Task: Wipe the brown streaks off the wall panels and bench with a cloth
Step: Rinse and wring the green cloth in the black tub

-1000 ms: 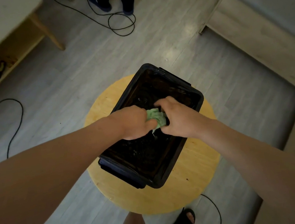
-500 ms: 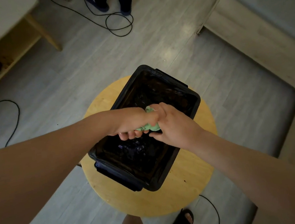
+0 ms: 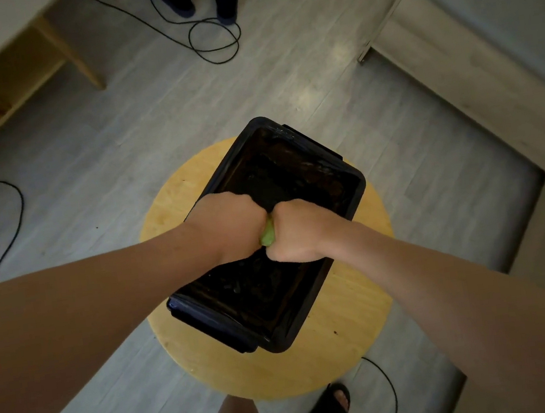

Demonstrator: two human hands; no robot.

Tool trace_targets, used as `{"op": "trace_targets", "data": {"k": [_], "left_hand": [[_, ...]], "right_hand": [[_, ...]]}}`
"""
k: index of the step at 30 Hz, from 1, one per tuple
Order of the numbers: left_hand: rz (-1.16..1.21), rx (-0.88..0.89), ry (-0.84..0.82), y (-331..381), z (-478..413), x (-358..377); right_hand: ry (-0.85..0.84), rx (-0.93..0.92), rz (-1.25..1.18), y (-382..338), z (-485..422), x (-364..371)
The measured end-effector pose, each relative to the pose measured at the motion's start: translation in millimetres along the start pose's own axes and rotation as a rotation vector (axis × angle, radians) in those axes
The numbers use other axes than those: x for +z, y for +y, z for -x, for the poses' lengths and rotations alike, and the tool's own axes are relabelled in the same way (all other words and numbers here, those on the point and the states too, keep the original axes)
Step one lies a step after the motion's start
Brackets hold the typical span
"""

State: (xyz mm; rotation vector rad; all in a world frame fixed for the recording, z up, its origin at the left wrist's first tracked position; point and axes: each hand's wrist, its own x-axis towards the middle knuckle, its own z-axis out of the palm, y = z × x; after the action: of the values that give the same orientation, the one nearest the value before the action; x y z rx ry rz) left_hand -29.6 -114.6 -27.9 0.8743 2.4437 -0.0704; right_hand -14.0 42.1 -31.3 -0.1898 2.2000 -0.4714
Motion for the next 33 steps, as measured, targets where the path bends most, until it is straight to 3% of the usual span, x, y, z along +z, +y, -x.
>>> {"op": "trace_targets", "data": {"k": [4,8,14,18,26,29,33], "left_hand": [[-0.112,0.083,-0.003,-1.8,3.4,1.3],[-0.107,0.110,0.032,-5.0,5.3,-0.3],[0.311,-0.043,-0.032,-11.5,3.2,6.0],[0.496,-0.048,0.004,-6.2,3.9,11.6],[0.587,-0.026,-0.039,2.1,1.6,5.8],[0.751,-0.096,-0.137,-1.0,-1.7,3.5],[1.141,-0.230,-0.300,3.1,-0.1,-5.2]], "right_hand": [[-0.269,0.054,-0.116,-4.4,0.6,-9.9],[-0.344,0.092,-0.188,-4.8,1.4,-14.8],[-0.089,-0.092,-0.024,-2.4,-5.0,-16.2],[0.045,-0.066,0.009,2.4,2.0,-10.1],[0.165,0.010,0.062,8.6,16.6,-5.3],[0.360,-0.137,0.160,12.7,23.3,-0.6],[0.474,-0.365,0.201,17.7,30.8,8.1]]}}
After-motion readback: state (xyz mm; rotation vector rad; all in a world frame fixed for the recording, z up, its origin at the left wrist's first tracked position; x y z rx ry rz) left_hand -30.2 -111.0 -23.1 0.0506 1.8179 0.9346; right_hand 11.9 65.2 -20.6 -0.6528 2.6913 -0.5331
